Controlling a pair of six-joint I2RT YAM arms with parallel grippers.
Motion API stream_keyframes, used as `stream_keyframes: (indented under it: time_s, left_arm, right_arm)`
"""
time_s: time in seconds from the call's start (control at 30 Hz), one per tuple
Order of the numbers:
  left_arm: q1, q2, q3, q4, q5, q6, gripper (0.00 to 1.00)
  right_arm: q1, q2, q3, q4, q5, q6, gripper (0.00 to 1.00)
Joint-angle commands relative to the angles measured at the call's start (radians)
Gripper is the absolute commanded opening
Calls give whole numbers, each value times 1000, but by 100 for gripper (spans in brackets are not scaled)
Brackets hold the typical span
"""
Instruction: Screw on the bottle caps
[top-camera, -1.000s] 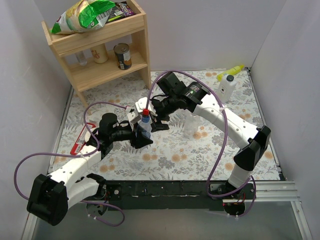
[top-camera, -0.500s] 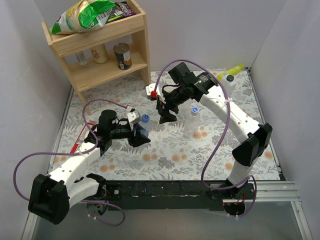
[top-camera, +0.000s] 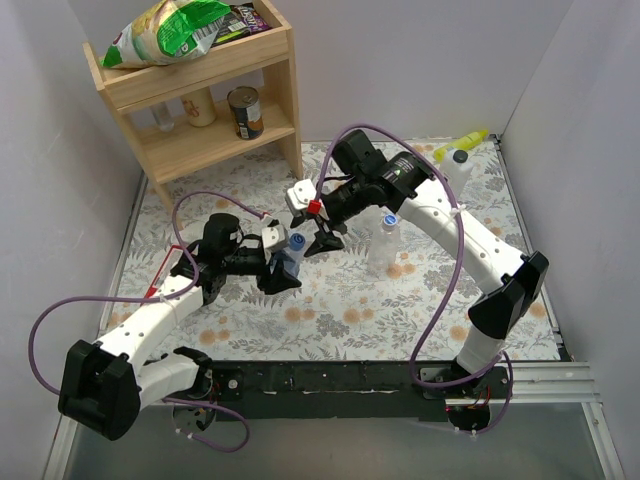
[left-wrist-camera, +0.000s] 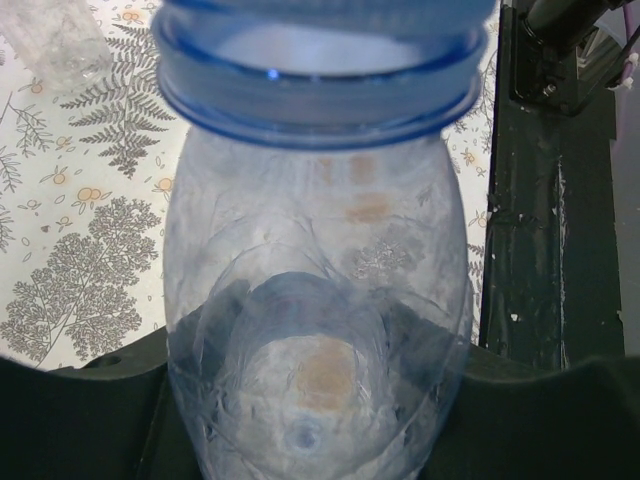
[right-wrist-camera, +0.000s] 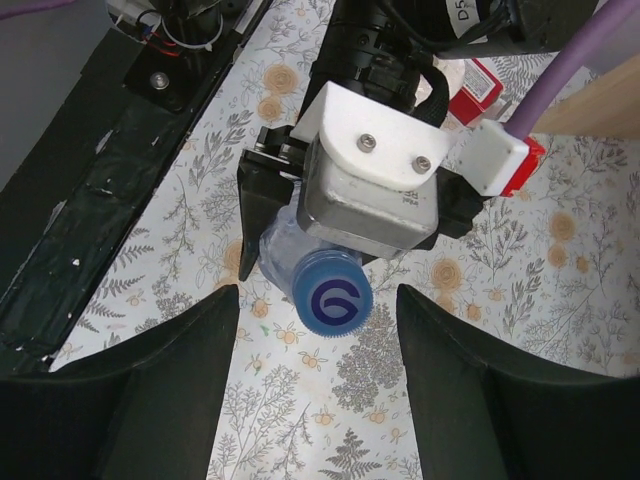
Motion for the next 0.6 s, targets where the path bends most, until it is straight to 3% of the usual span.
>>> stream_keyframes:
  time_s: [0.0,0.27,0.57]
  left_arm:
    - [-18,-4,47,-33,20,58,0]
    - [-26,-5,53,-40,5,89,0]
    - [-29,-13,56,-20,-40,98,0]
  right_arm:
    - [-3,13,47,-11,-43,-29,70]
    - [-2,59,94,-67,-38,-55,56]
    - [-2,106,151,-140,-41,-38,33]
